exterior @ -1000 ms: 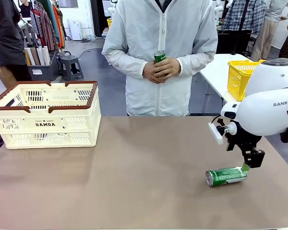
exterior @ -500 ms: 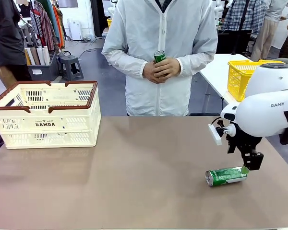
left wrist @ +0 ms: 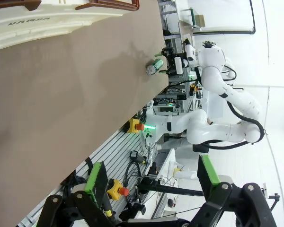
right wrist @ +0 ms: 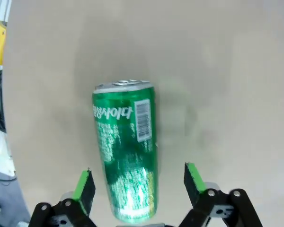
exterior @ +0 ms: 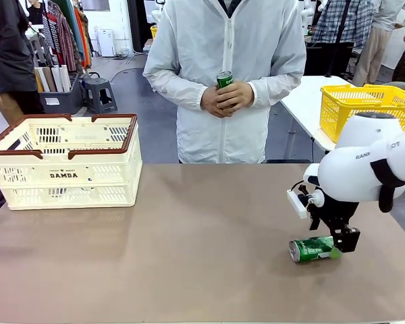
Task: Place the drinks into the Shopping basket.
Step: Pick up one drink and place it into the Shopping basket.
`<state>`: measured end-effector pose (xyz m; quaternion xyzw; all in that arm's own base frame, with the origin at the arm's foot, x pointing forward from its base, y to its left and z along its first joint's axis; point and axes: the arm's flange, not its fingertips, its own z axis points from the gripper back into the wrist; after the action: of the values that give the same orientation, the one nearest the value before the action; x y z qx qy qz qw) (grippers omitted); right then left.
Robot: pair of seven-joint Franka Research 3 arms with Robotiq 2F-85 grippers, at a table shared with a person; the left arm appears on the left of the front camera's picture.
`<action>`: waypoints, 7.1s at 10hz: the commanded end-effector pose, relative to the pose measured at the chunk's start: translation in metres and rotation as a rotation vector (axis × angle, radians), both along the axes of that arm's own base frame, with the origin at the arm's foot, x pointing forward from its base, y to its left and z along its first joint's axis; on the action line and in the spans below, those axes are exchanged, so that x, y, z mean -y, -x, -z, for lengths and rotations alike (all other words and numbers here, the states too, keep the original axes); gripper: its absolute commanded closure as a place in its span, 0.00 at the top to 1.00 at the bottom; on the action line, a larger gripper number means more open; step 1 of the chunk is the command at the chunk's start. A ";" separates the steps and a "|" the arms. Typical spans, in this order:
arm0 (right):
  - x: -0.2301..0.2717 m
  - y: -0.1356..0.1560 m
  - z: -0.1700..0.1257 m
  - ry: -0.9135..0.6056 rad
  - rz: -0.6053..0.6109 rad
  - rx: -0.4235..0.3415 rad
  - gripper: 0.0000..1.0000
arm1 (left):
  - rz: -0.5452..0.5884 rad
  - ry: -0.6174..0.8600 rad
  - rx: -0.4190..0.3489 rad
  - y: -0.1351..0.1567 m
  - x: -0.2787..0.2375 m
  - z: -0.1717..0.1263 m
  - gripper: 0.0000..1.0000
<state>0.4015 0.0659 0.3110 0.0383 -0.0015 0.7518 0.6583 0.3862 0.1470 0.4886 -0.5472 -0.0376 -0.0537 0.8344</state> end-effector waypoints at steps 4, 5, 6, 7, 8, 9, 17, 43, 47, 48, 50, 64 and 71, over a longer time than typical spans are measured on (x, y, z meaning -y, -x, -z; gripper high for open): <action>0.002 -0.005 0.015 -0.018 -0.012 -0.068 0.43 | 0.005 -0.010 -0.004 0.002 -0.002 -0.001 1.00; 0.002 -0.006 0.016 -0.024 -0.006 -0.075 0.00 | 0.005 -0.010 -0.004 0.002 -0.002 -0.001 1.00; 0.002 -0.006 0.015 -0.029 0.018 -0.095 0.00 | 0.005 -0.010 -0.004 0.002 -0.002 -0.001 1.00; 0.003 -0.005 0.014 -0.021 0.049 -0.088 0.00 | 0.005 -0.010 -0.004 0.002 -0.002 -0.001 1.00; 0.003 -0.002 0.011 -0.020 0.077 -0.089 0.00 | 0.005 -0.010 -0.004 0.002 -0.002 -0.001 1.00; 0.002 -0.001 0.006 -0.032 0.110 -0.096 0.00 | 0.005 -0.010 -0.004 0.002 -0.002 -0.001 1.00; 0.005 0.057 -0.144 0.127 0.879 -0.119 0.00 | 0.005 -0.010 -0.004 0.002 -0.002 -0.001 1.00; 0.137 0.129 -0.167 -0.424 2.201 -0.176 0.00 | 0.005 -0.010 -0.004 0.002 -0.002 -0.001 1.00; 0.087 0.109 -0.169 -0.374 2.077 -0.092 0.00 | 0.005 -0.010 -0.004 0.002 -0.002 -0.001 1.00; 0.058 0.098 -0.170 -0.326 2.017 -0.052 0.00 | 0.005 -0.010 -0.004 0.002 -0.002 -0.001 1.00; -0.022 0.069 -0.157 -0.242 1.876 0.019 0.00 | 0.005 -0.010 -0.004 0.002 -0.002 -0.001 1.00; -0.309 -0.016 0.035 -0.035 1.646 -0.165 0.00 | 0.005 -0.010 -0.004 0.002 -0.002 -0.001 1.00; -0.303 -0.014 0.023 -0.035 1.652 -0.226 1.00 | 0.005 -0.010 -0.004 0.002 -0.002 -0.001 1.00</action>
<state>0.4161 0.3689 0.2846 0.1050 0.0137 0.0208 0.9942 0.3860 0.1475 0.4883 -0.5458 -0.0364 -0.0539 0.8354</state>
